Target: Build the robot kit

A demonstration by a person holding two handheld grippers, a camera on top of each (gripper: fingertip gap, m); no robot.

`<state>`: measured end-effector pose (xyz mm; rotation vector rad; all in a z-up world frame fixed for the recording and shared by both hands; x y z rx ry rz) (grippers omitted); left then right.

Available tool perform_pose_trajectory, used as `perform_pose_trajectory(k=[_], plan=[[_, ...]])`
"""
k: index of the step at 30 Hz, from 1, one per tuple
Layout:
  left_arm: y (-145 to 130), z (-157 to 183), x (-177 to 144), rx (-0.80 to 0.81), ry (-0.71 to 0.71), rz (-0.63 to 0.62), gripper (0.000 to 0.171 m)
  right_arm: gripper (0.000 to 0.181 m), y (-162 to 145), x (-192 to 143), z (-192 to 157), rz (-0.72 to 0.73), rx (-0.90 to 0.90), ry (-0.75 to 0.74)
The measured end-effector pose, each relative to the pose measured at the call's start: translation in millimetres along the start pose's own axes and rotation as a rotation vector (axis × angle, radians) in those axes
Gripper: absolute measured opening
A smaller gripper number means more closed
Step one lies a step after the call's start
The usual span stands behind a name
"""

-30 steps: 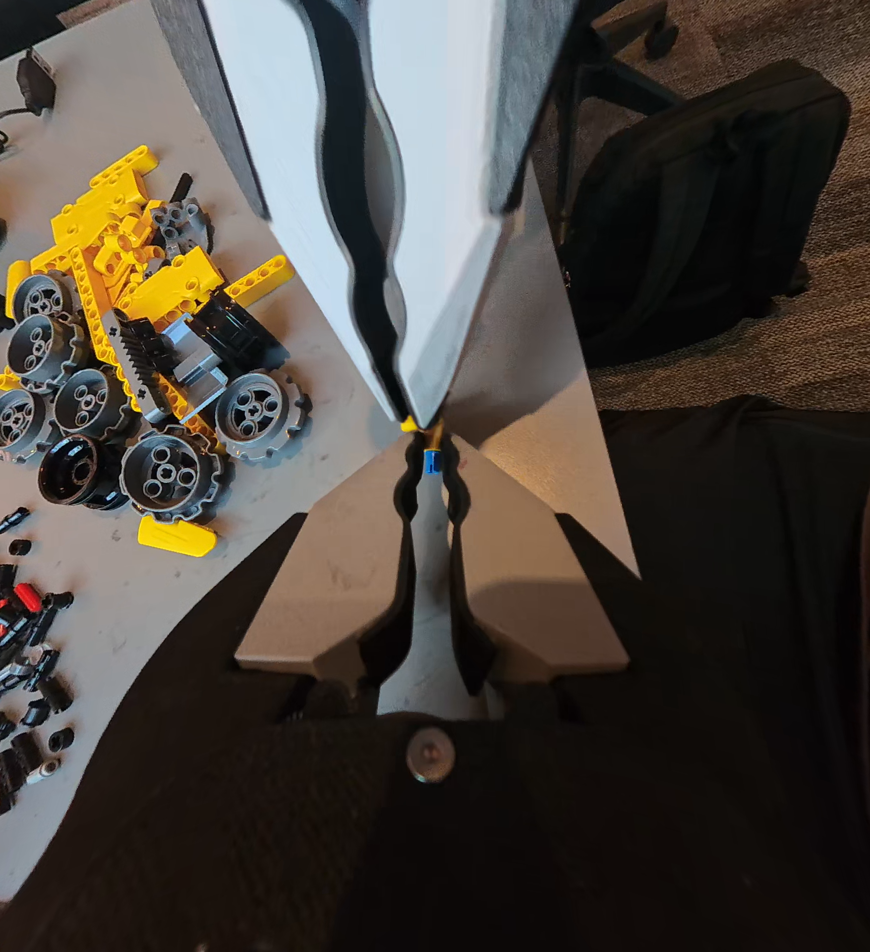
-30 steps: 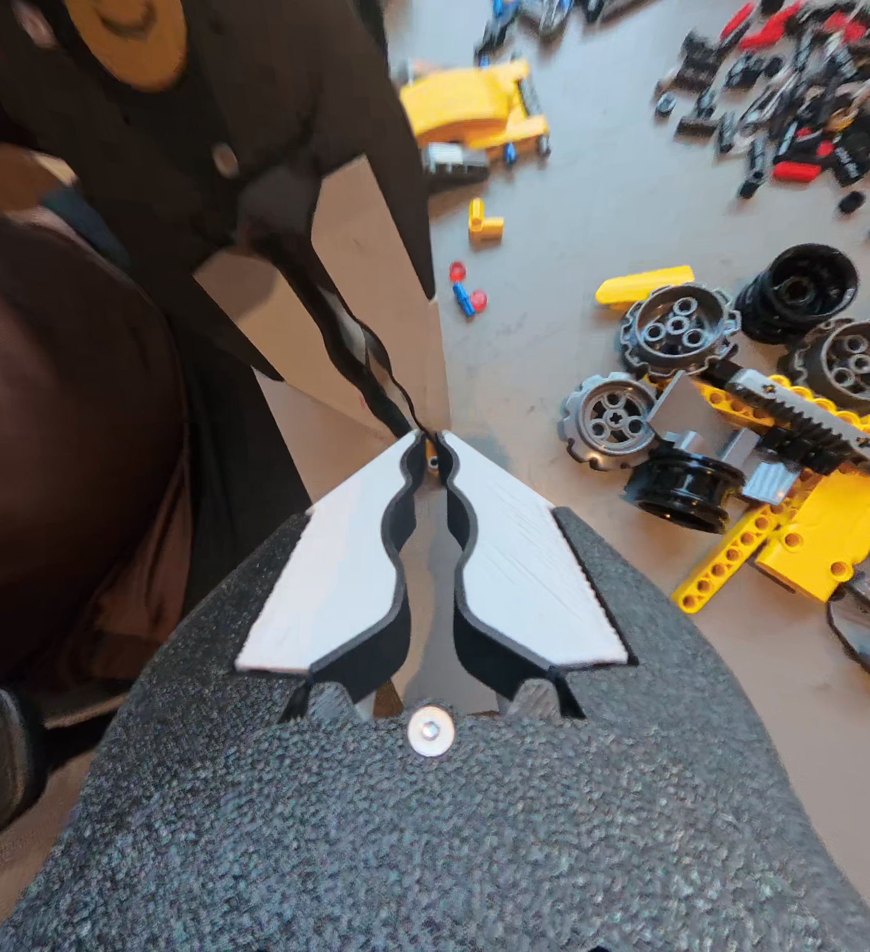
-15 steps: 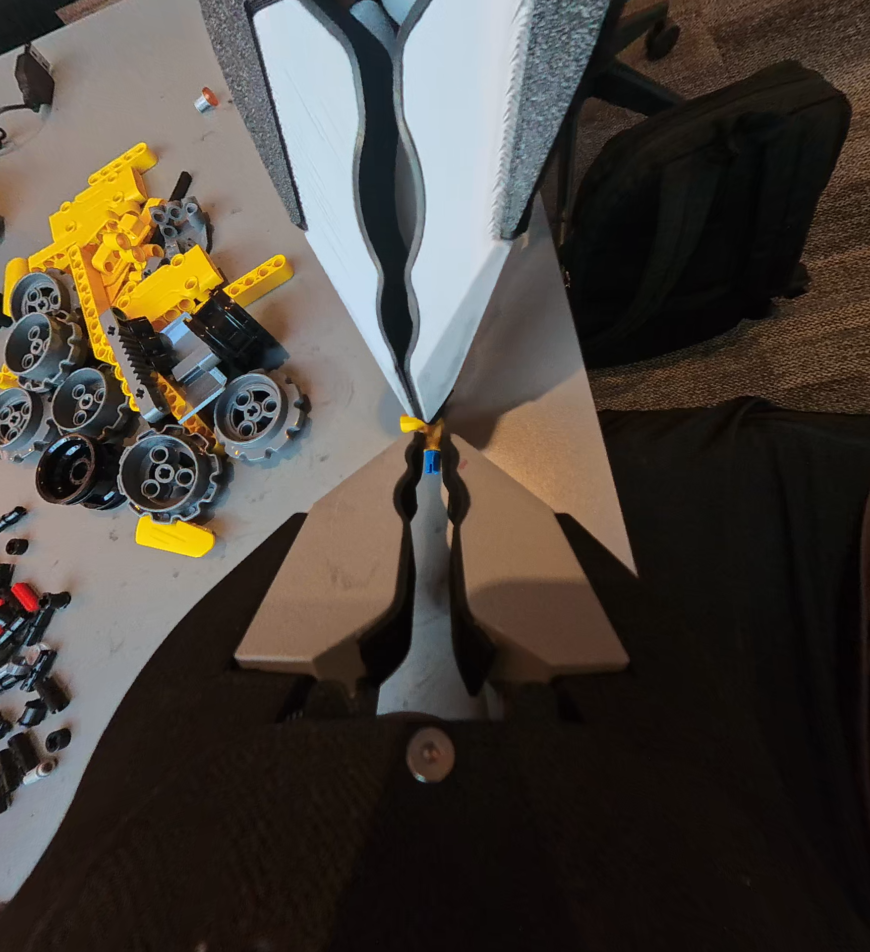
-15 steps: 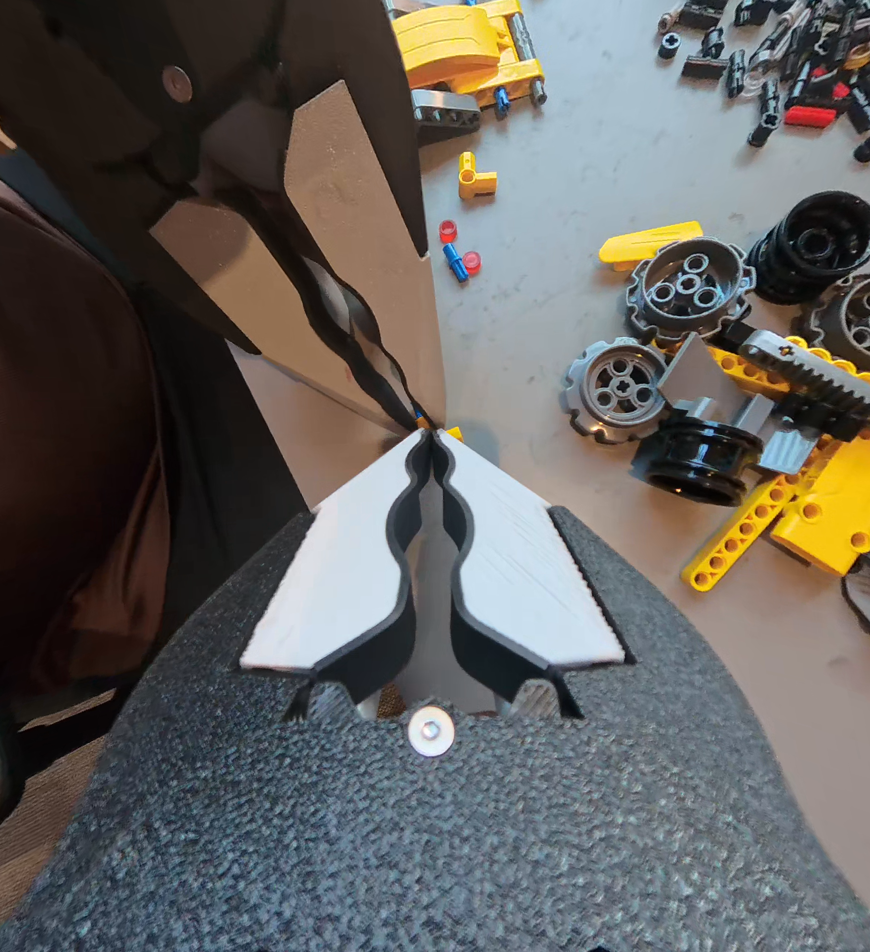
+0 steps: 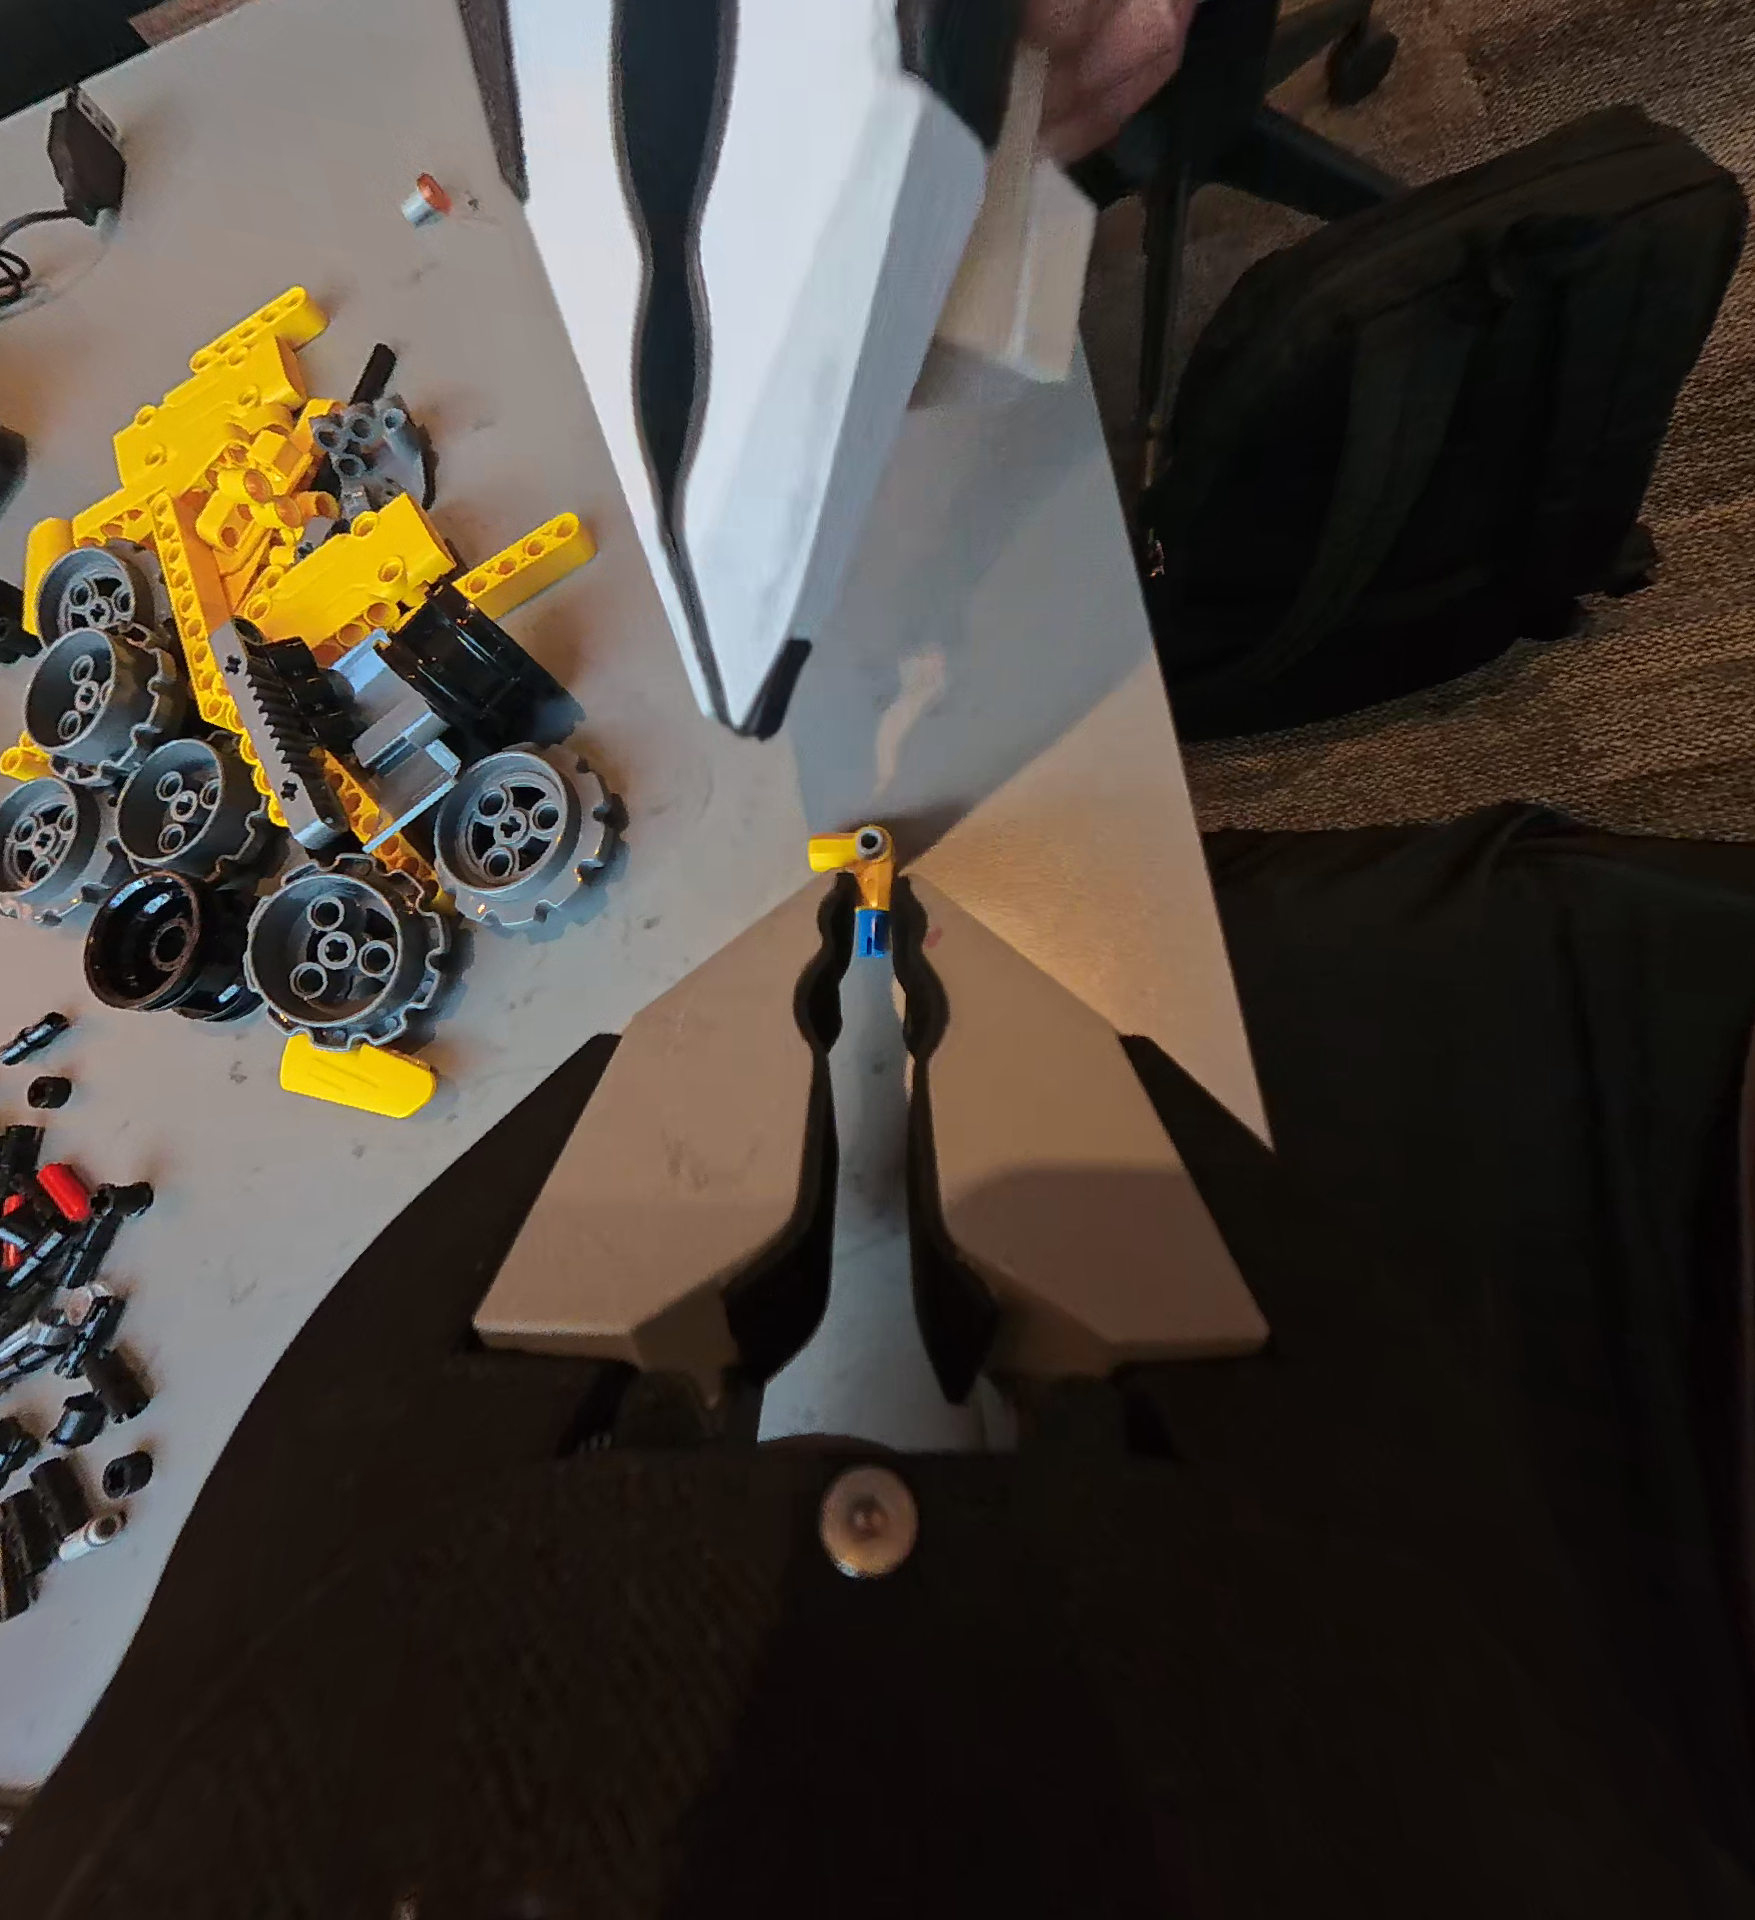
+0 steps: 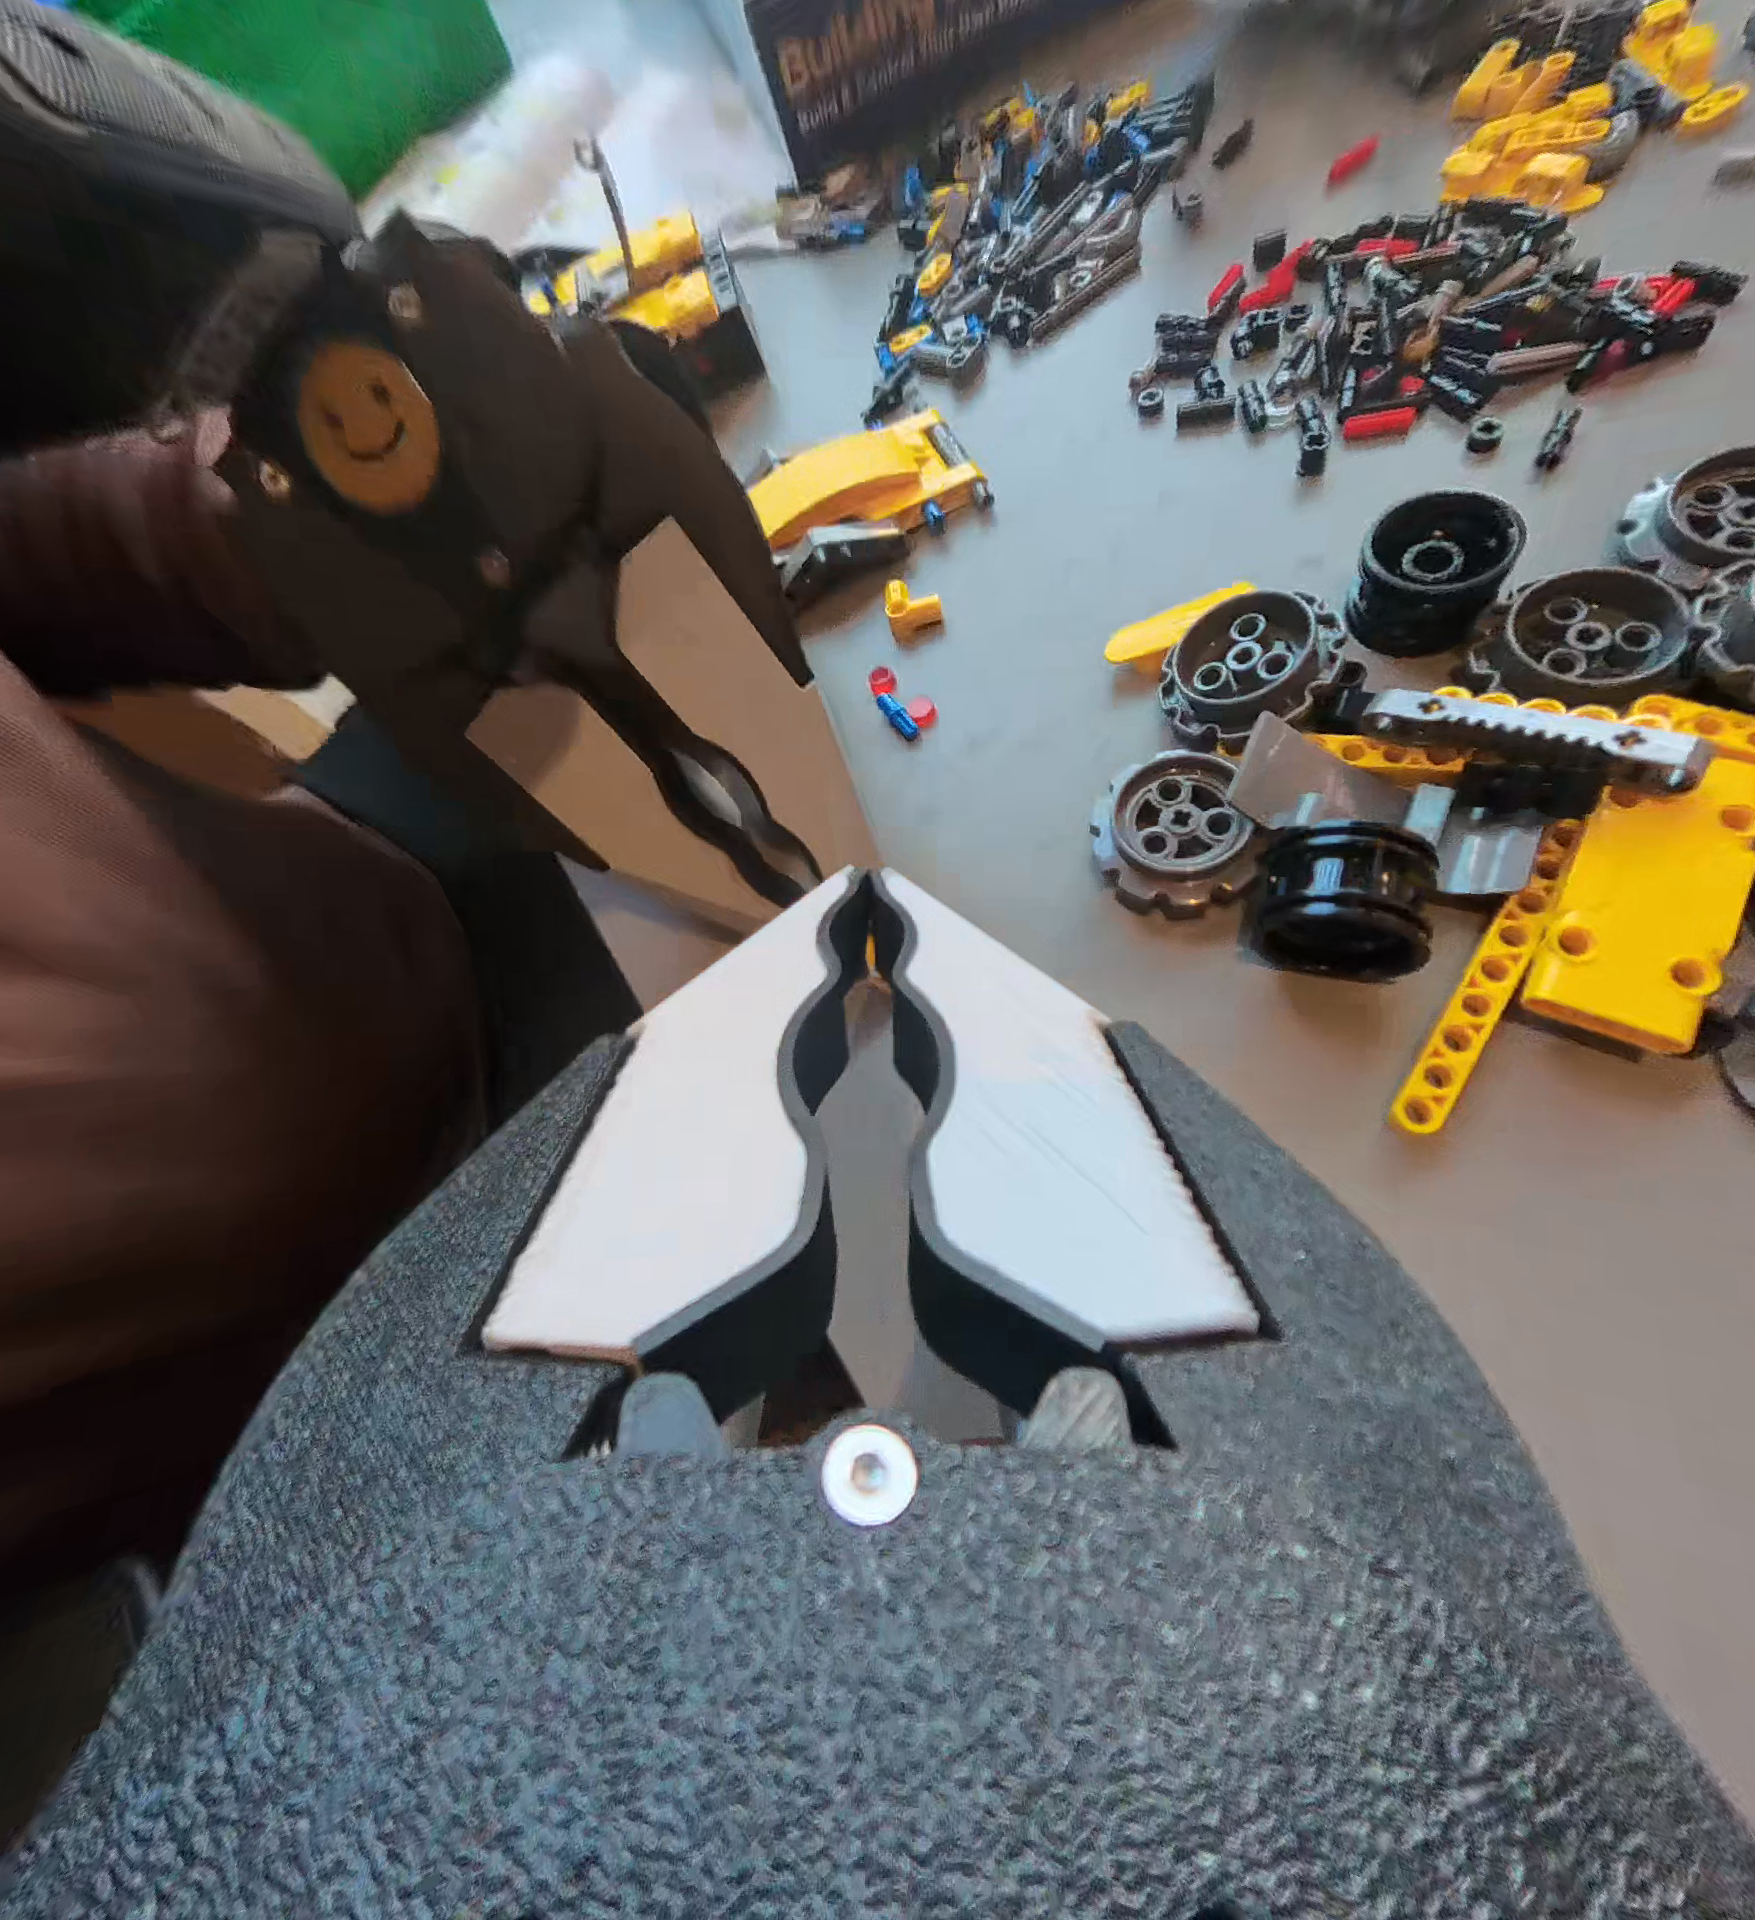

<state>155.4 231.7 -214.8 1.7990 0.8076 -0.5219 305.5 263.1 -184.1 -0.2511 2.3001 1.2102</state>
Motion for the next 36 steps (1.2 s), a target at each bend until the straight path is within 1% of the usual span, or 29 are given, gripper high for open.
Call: perform_pose_trajectory(k=[2, 4, 6, 10, 13, 16, 19, 24, 27, 30, 32, 33, 36], plan=[[1, 1, 0, 0.003, 0.002, -0.006, 0.003, 0.001, -7, 1, -1, 0.007, 0.011, -0.024], [3, 2, 0, -0.005, 0.001, -0.018, 0.004, 0.005, -16, 6, -2, -0.011, -0.003, -0.063], [5, 5, -1, 0.011, -0.001, -0.031, 0.003, 0.010, -22, 12, -6, -0.023, 0.003, -0.066], [5, 8, -4, 0.023, 0.019, -0.063, 0.003, 0.013, -25, 19, -9, -0.011, 0.020, -0.060], [2, 8, -6, -0.016, 0.029, -0.057, 0.003, 0.016, -26, 24, -7, 0.001, 0.040, -0.070], [-1, 9, -10, -0.052, 0.033, -0.037, 0.010, 0.017, -28, 29, -7, 0.018, 0.071, -0.071], [-3, 10, -11, -0.065, 0.046, -0.031, 0.013, 0.018, -30, 31, -9, 0.038, 0.082, -0.083], [-1, 9, -19, -0.075, 0.075, -0.019, 0.023, 0.021, -30, 29, -12, 0.092, 0.092, -0.100], [2, 6, -35, -0.105, 0.122, 0.023, 0.029, 0.026, -28, 26, -14, 0.139, 0.098, -0.120], [-2, 3, -63, -0.187, 0.181, 0.088, 0.039, 0.031, -26, 21, -14, 0.185, 0.109, -0.145], [-12, 6, -88, -0.254, 0.206, 0.120, 0.049, 0.035, -25, 17, -14, 0.209, 0.117, -0.164], [-18, 9, -102, -0.278, 0.213, 0.133, 0.051, 0.035, -25, 15, -14, 0.219, 0.118, -0.171], [-40, 28, -143, -0.318, 0.256, 0.168, 0.050, 0.035, -27, 8, -13, 0.240, 0.123, -0.195]])
Point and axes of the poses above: each gripper's, where its closed fingertips meet, x out along the fingers, y out of its top, z = x × y across the jaws, the point moved 10 cm from there along -x, back along the fingers, and after that the axes turned 12 degrees about x, right-handed, at the moved point
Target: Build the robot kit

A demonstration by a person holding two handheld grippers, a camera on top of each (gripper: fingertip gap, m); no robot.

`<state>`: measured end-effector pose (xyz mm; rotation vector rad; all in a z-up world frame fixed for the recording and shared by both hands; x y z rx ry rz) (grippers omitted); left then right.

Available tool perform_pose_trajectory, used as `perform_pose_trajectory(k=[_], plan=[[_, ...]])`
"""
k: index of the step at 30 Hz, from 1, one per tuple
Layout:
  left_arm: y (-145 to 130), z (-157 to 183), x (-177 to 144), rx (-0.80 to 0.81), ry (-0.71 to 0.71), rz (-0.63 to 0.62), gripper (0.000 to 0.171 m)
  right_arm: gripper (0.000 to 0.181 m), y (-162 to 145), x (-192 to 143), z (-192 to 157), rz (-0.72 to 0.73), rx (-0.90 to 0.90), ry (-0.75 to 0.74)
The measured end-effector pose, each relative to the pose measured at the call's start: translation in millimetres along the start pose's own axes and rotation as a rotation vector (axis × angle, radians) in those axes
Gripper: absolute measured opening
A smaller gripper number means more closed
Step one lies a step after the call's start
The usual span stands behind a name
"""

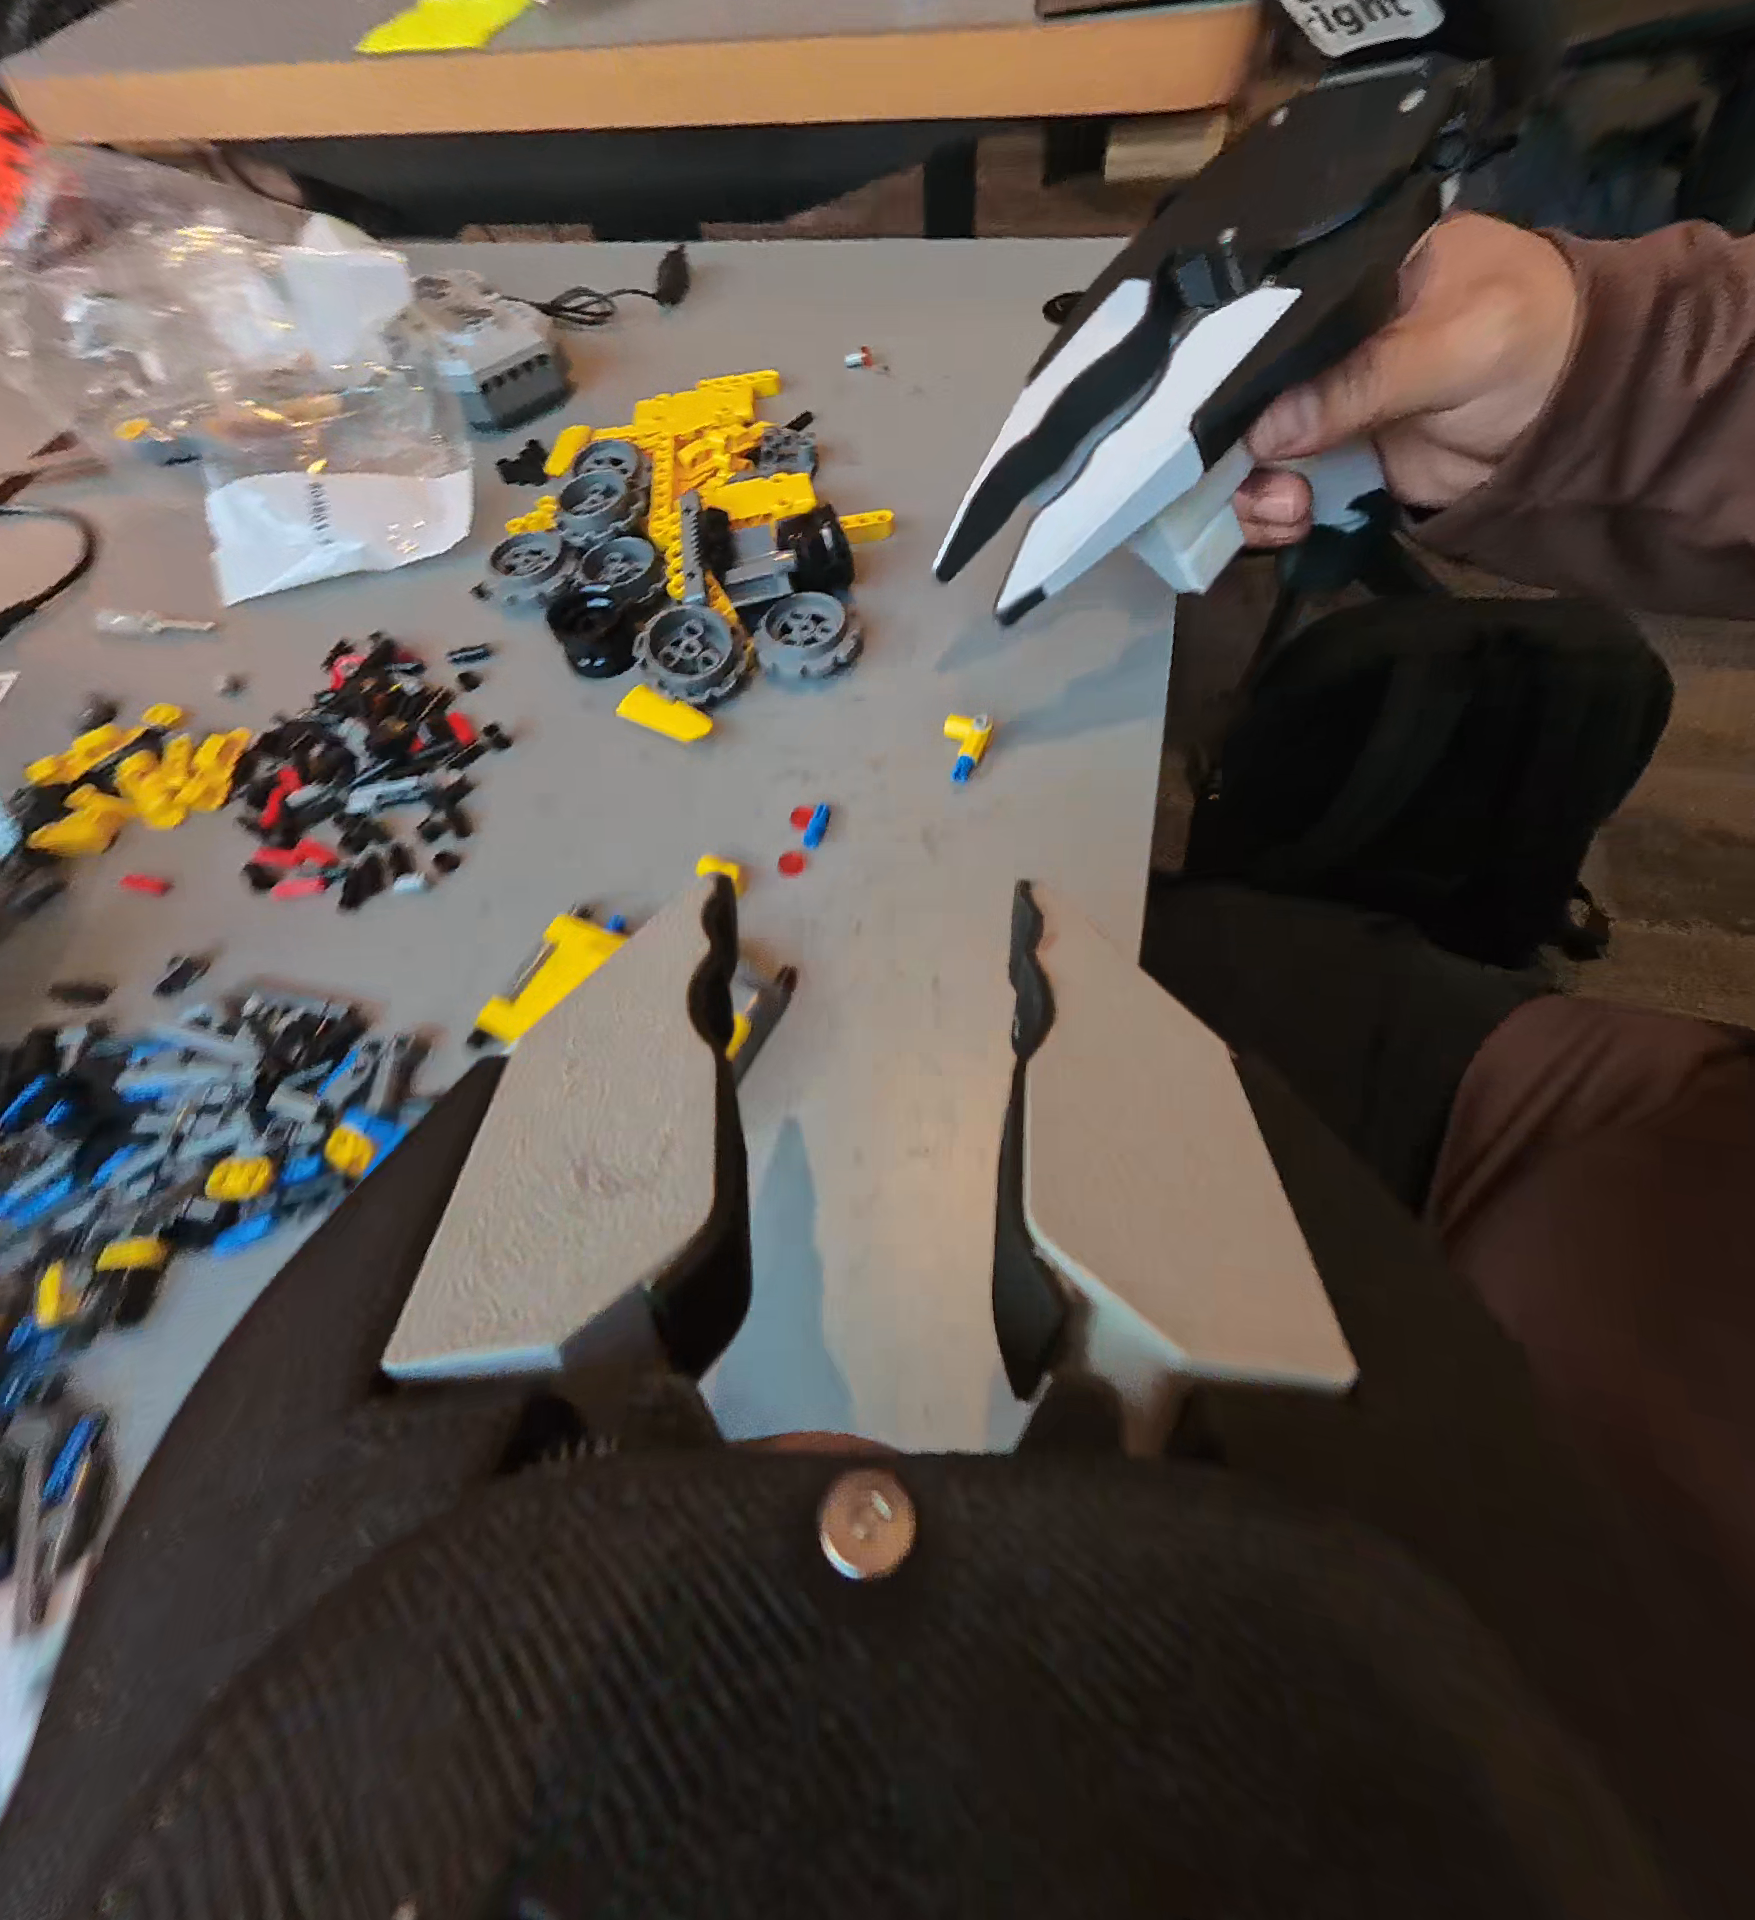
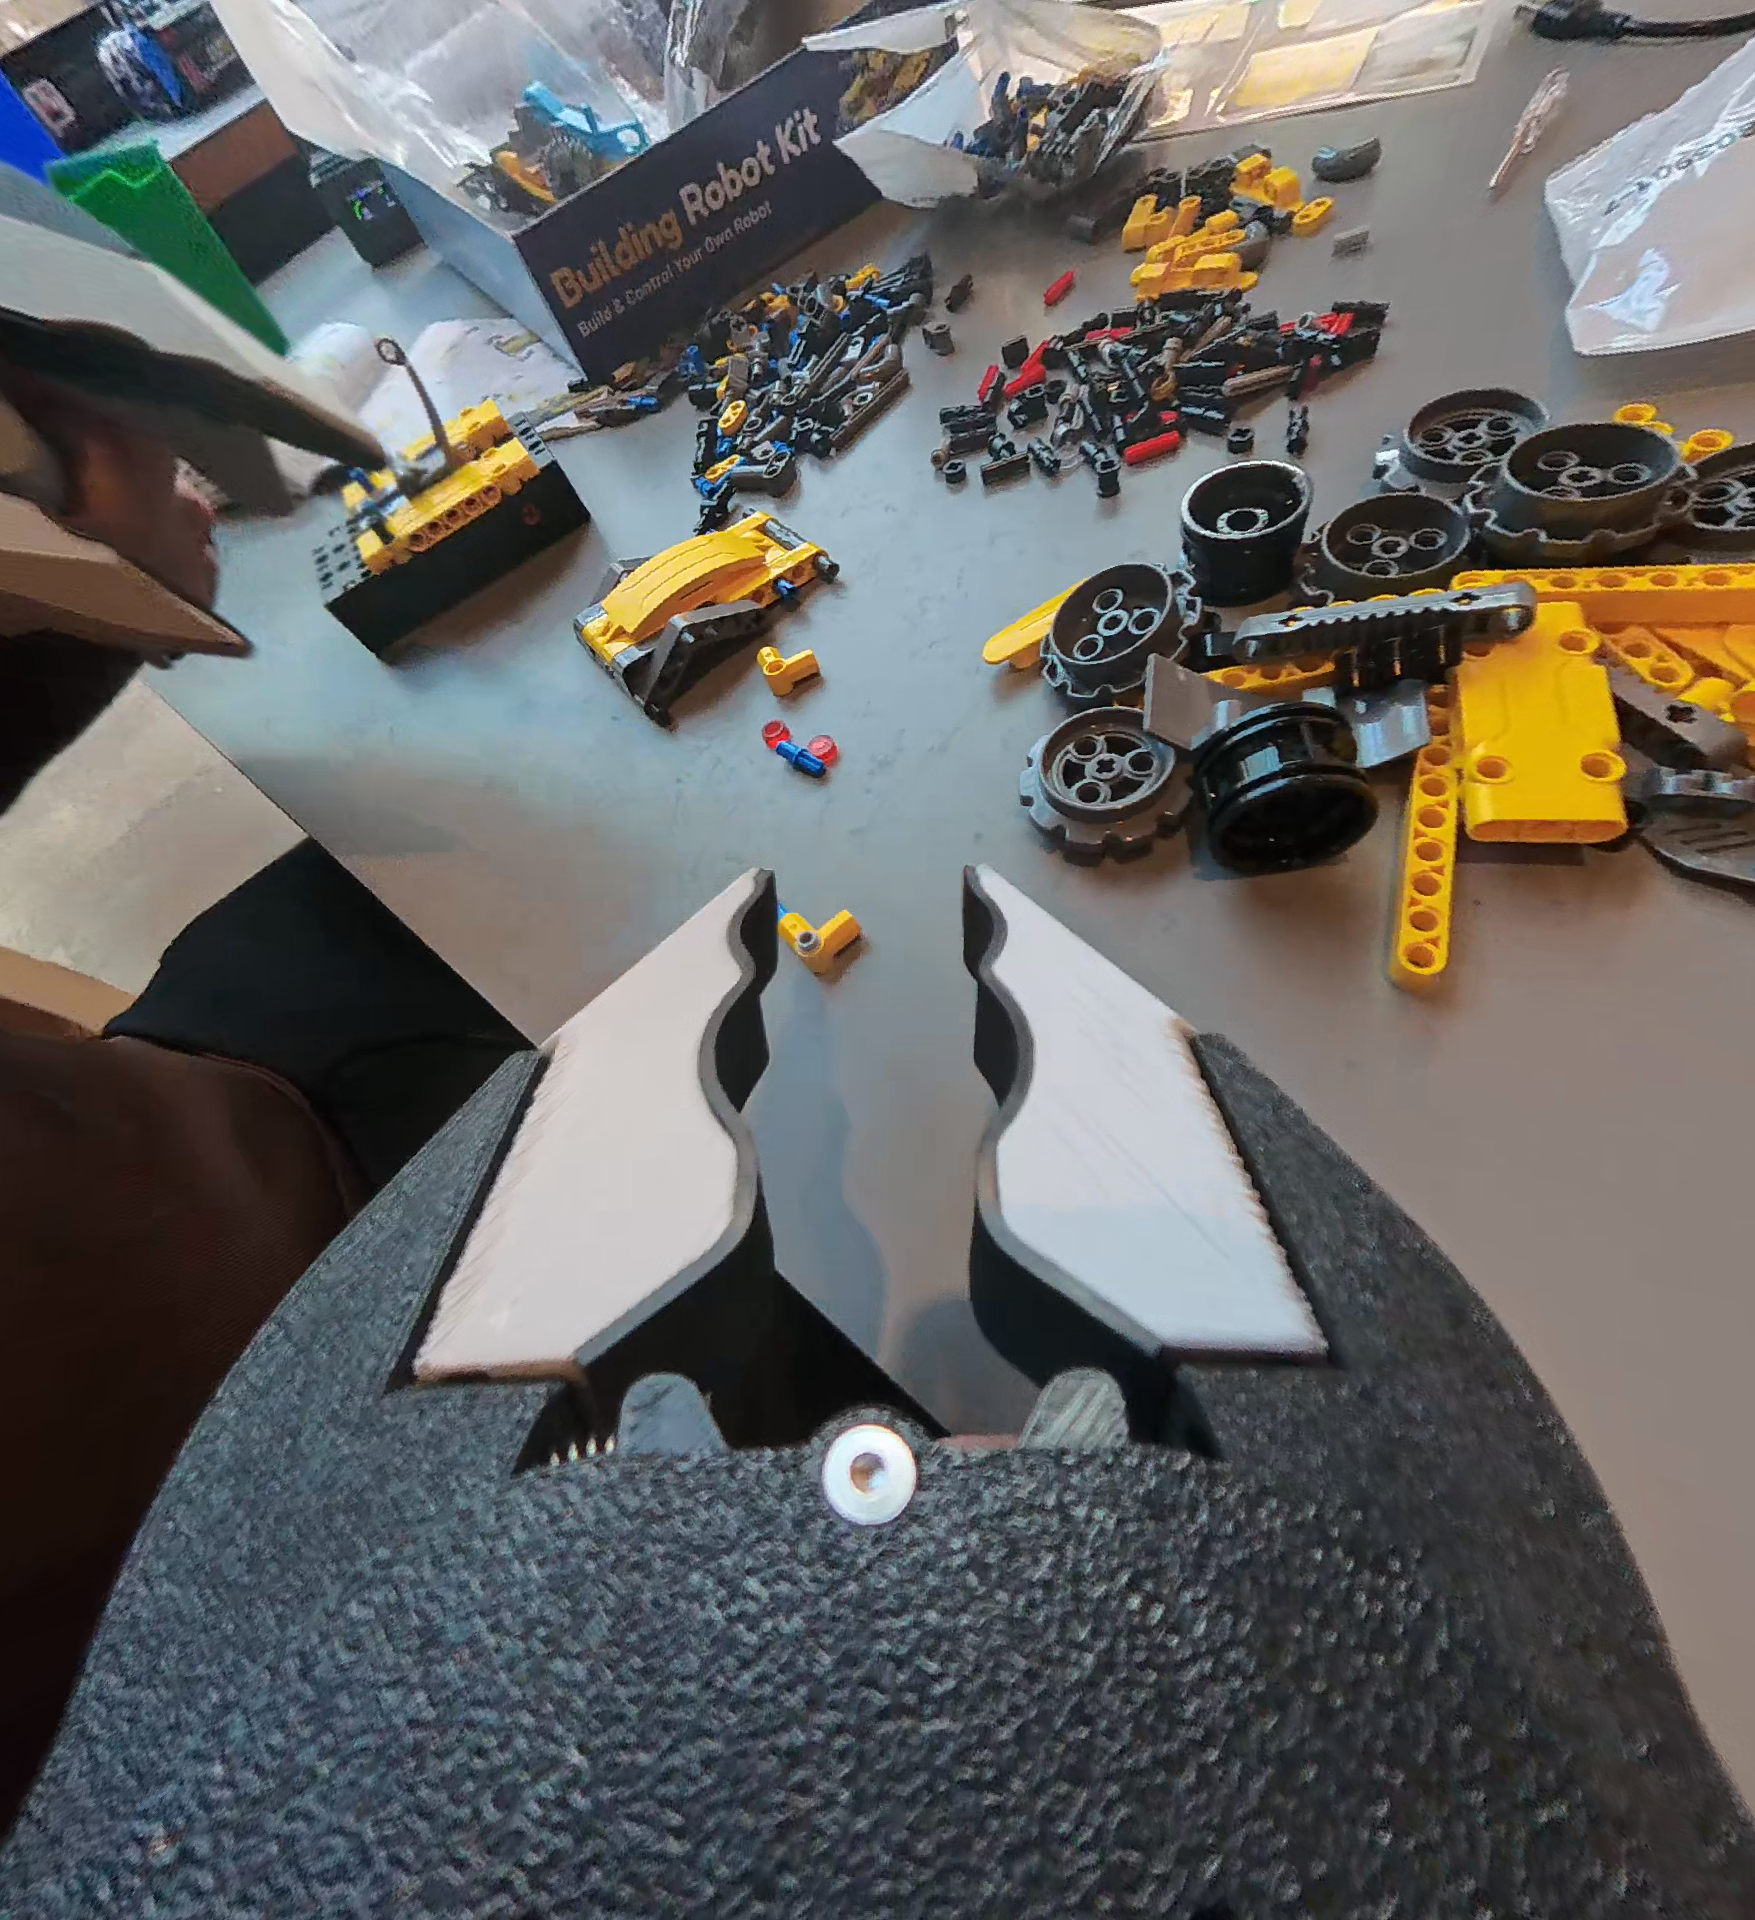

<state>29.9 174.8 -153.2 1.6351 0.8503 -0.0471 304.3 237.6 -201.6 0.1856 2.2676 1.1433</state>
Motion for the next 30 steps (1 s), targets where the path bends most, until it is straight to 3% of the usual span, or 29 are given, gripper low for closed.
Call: perform_pose_trajectory(k=[4, 8, 10, 15, 23, 30], plan=[[-25, 9, -40, -0.044, 0.080, 0.081, 0.046, 0.034, -2, -3, 7, 0.035, 0.020, -0.018], [-54, 13, -47, -0.086, 0.147, 0.070, 0.042, 0.030, 1, 2, 7, 0.024, 0.020, 0.009], [-62, 13, -45, -0.122, 0.129, 0.065, 0.042, 0.019, 3, 6, 3, -0.013, -0.031, 0.009], [-52, 17, -44, -0.053, 0.120, 0.113, 0.038, 0.002, 9, 17, -5, -0.115, -0.189, -0.050], [-53, 25, -47, 0.022, 0.065, 0.200, 0.028, 0.000, 9, 19, -2, -0.273, -0.260, -0.099], [-53, 25, -53, 0.016, -0.006, 0.270, 0.022, 0.000, -4, 44, -22, -0.368, -0.240, 0.018]])
Point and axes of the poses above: each gripper's, where its closed fingertips meet, x out along the fingers, y out of its top, z = x × y across the jaws, the point moved 10 cm from there along -x, back along the fingers, and after that the axes turned 12 degrees about x, right-handed, at the moved point
